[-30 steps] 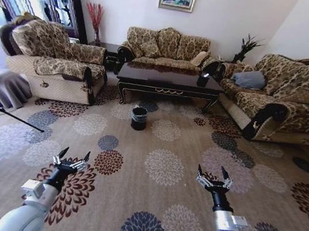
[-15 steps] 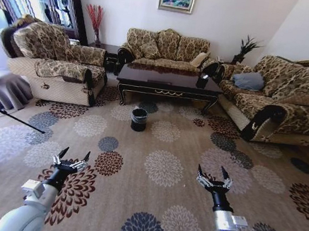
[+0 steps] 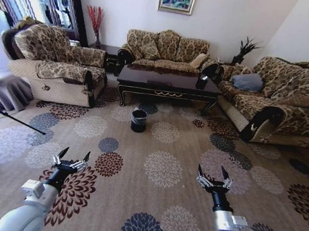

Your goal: Move to the front of the table and pick up the trash from the floor, then place it into the trash bin.

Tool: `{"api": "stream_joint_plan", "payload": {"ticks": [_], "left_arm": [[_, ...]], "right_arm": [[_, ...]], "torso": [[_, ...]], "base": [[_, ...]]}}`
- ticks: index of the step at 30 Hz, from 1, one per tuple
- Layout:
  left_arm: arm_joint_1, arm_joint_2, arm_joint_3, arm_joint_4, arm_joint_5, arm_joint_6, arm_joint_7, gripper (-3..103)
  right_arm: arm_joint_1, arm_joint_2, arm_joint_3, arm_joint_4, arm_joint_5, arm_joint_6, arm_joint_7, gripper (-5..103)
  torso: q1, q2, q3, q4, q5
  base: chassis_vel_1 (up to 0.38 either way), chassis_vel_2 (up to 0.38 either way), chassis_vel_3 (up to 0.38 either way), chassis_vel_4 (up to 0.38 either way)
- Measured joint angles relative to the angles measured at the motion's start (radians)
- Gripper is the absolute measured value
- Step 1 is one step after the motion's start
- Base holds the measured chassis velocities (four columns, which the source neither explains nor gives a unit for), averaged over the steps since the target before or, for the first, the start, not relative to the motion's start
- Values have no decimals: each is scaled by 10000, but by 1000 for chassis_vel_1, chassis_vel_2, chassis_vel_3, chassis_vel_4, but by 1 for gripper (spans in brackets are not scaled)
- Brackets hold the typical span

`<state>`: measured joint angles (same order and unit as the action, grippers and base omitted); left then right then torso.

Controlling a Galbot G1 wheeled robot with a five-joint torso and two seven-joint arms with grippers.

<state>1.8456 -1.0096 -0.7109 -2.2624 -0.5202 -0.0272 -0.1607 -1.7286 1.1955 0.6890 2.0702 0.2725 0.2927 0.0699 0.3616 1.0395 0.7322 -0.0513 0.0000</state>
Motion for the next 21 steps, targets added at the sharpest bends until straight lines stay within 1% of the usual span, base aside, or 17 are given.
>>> {"api": "stream_joint_plan", "payload": {"ticks": [2,7,8,10,14,21], "left_arm": [[0,0,0,0,0,0,0,100],[0,0,0,0,0,0,0,100],[0,0,0,0,0,0,0,100],[0,-1,0,0,0,0,0,100],[0,0,0,0,0,0,0,100],[0,0,0,0,0,0,0,100]], "right_arm": [[0,0,0,0,0,0,0,100],[0,0,0,0,0,0,0,100],[0,0,0,0,0,0,0,100],[0,0,0,0,0,0,0,100],[0,0,0,0,0,0,0,100],[0,0,0,0,0,0,0,100]], "torso": [[65,147,82,0,0],[153,347,195,0,0],[200,450,251,0,0],[218,492,274,0,0],[335,756,421,0,0],[428,977,552,0,0]], "base": [[0,0,0,0],[0,0,0,0],[0,0,0,0],[0,0,0,0],[0,0,0,0],[0,0,0,0]]}}
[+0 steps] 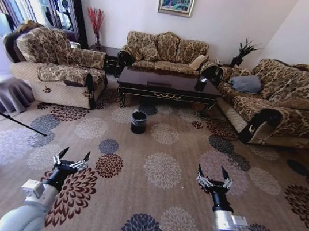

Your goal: Move to the front of the table and pick up the trash from the floor, then place it into the trash bin.

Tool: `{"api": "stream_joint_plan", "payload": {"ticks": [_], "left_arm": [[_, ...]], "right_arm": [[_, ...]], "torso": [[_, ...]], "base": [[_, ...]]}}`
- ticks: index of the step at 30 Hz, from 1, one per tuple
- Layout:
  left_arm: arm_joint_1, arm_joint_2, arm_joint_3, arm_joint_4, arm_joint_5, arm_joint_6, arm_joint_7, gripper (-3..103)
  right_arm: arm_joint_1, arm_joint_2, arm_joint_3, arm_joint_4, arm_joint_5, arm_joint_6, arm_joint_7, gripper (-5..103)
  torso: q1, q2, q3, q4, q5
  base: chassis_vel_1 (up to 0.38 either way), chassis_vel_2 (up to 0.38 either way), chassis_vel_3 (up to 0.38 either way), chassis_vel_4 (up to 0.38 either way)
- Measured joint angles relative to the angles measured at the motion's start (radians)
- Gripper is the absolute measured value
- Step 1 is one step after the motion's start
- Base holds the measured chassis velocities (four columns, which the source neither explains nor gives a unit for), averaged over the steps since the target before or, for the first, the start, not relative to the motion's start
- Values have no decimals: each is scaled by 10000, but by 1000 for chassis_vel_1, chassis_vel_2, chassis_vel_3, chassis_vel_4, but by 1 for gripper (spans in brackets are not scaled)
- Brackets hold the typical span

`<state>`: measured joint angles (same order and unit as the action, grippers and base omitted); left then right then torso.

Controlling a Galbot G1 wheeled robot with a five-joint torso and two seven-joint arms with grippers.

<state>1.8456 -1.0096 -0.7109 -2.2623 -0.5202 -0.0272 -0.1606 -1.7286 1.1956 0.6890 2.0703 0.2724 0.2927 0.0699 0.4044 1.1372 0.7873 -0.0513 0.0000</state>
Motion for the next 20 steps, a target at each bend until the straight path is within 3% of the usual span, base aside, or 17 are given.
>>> {"api": "stream_joint_plan", "payload": {"ticks": [20], "left_arm": [[0,0,0,-1,0,0,0,100]], "right_arm": [[0,0,0,0,0,0,0,100]], "torso": [[-26,-57,-29,0,0]], "base": [[0,0,0,0]]}}
